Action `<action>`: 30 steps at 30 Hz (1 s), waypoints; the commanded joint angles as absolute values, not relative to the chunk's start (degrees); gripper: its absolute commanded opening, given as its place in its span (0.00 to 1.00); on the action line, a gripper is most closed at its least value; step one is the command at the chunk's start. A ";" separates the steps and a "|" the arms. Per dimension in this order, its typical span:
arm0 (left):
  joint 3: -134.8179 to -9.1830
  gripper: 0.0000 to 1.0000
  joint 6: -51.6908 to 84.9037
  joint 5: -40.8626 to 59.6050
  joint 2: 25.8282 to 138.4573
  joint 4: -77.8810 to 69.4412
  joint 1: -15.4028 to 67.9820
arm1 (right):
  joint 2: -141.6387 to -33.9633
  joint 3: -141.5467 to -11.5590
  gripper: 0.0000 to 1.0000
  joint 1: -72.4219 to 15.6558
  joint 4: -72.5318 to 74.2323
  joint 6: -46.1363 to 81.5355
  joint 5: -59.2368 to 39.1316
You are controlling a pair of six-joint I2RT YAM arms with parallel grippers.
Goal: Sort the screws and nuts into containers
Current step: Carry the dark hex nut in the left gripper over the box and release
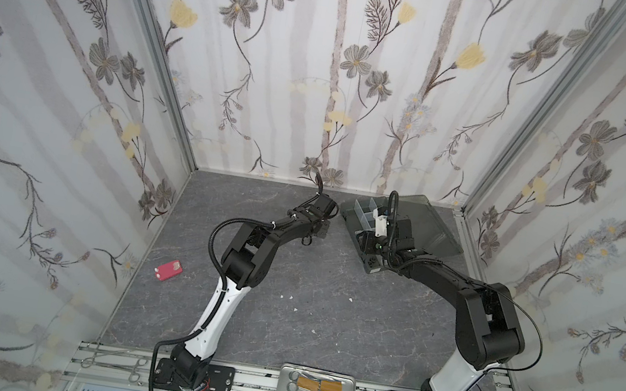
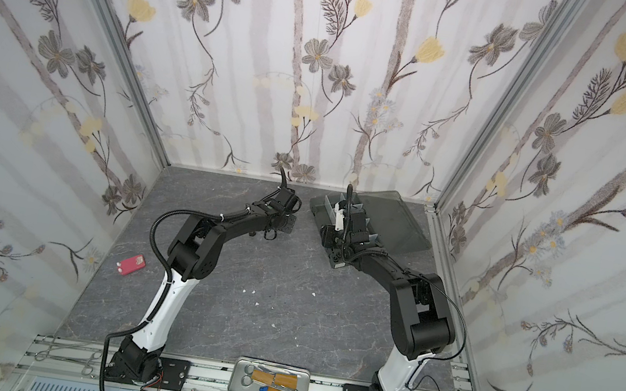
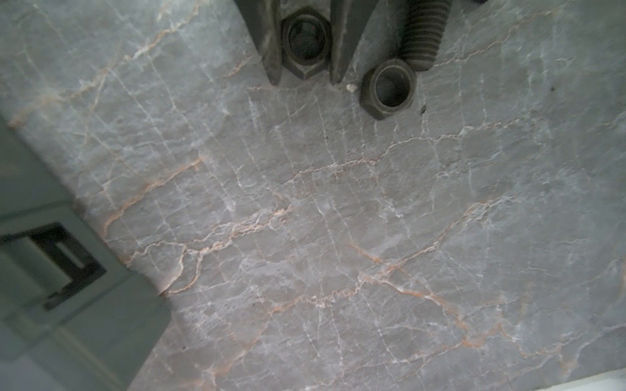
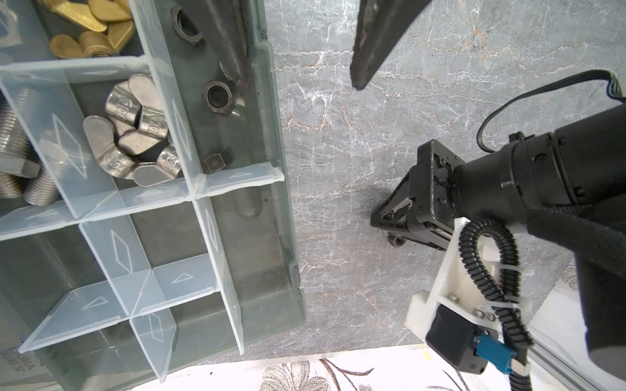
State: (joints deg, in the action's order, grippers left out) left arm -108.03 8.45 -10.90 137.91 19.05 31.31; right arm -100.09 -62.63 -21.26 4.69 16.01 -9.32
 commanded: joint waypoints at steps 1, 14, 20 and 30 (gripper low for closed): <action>-107.06 0.15 7.37 -11.85 135.76 19.32 32.04 | -98.95 -62.61 0.48 -21.32 6.14 16.15 -8.23; -104.56 0.15 2.50 -1.90 126.11 16.04 39.99 | -81.98 -48.43 0.49 -19.88 19.62 20.06 8.20; -108.62 0.16 0.88 2.28 129.30 14.09 44.27 | -75.29 -40.48 0.50 -19.20 26.32 21.53 14.89; -116.35 0.33 0.68 1.98 136.00 16.29 46.06 | -74.67 -39.81 0.51 -19.07 26.61 21.62 14.03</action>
State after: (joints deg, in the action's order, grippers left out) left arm -115.70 0.62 2.83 136.00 16.34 46.04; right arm -75.22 -40.05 -19.07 23.42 20.99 13.67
